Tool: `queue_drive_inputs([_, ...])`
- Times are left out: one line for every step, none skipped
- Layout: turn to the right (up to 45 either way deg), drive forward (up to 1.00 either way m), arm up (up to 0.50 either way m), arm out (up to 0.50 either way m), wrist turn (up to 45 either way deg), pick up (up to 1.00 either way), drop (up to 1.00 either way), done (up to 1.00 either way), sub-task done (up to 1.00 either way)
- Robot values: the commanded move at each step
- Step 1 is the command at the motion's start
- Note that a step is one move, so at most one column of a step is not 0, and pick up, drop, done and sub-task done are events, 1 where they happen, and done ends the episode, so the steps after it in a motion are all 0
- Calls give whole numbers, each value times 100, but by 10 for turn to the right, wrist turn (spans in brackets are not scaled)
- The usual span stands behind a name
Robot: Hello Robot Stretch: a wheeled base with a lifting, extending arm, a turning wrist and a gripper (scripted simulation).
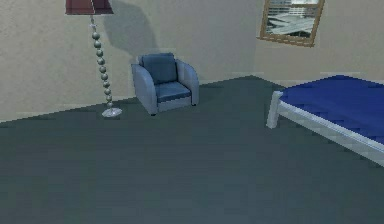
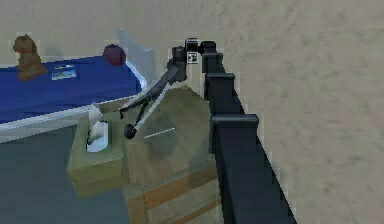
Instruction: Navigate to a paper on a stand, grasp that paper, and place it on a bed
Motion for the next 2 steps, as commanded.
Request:
queue_drive_inputs([0,0,0,-48,0,0,0,0,0])
queue_drive_inputs([-30,0,0,0,0,0,0,0,0])
